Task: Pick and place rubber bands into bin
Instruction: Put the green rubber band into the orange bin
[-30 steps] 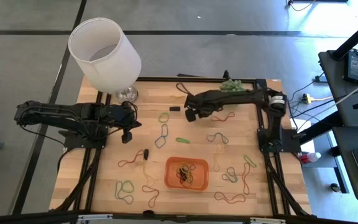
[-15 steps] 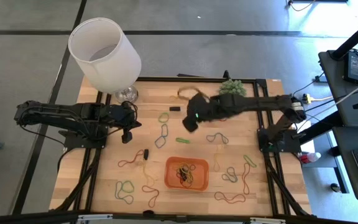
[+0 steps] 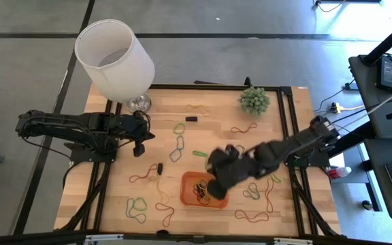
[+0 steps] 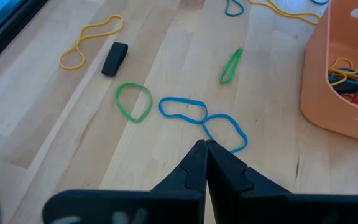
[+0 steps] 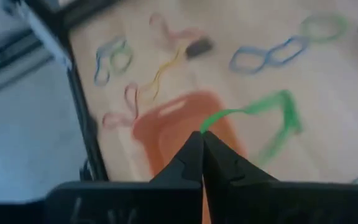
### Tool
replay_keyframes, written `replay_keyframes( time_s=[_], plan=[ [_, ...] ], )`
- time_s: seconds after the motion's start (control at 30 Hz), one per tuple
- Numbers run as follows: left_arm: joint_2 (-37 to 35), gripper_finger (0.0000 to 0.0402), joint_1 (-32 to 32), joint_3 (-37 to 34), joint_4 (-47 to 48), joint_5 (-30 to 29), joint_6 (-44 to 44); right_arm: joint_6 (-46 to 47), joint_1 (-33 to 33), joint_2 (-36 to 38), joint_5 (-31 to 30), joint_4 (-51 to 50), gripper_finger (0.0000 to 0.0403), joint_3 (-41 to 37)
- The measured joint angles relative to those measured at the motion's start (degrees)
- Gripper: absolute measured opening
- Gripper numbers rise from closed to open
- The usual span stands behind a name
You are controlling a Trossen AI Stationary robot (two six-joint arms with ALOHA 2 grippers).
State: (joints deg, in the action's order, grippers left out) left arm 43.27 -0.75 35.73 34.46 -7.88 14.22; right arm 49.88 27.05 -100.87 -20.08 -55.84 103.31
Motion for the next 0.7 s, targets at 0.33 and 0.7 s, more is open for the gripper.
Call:
replay_keyframes(
  time_s=[0.33,0.7],
  plan=[
    [0.0,0.0004,0.0,0.0,0.0,-0.5,0.0,1.1,4.1,-9.2,4.8,0.3,0.0000,-0.1],
    [0.0,0.0003,0.0,0.0,0.0,-1.2,0.2,2.4,3.8,-19.3,13.8,0.8,0.0000,-0.1]
  ],
)
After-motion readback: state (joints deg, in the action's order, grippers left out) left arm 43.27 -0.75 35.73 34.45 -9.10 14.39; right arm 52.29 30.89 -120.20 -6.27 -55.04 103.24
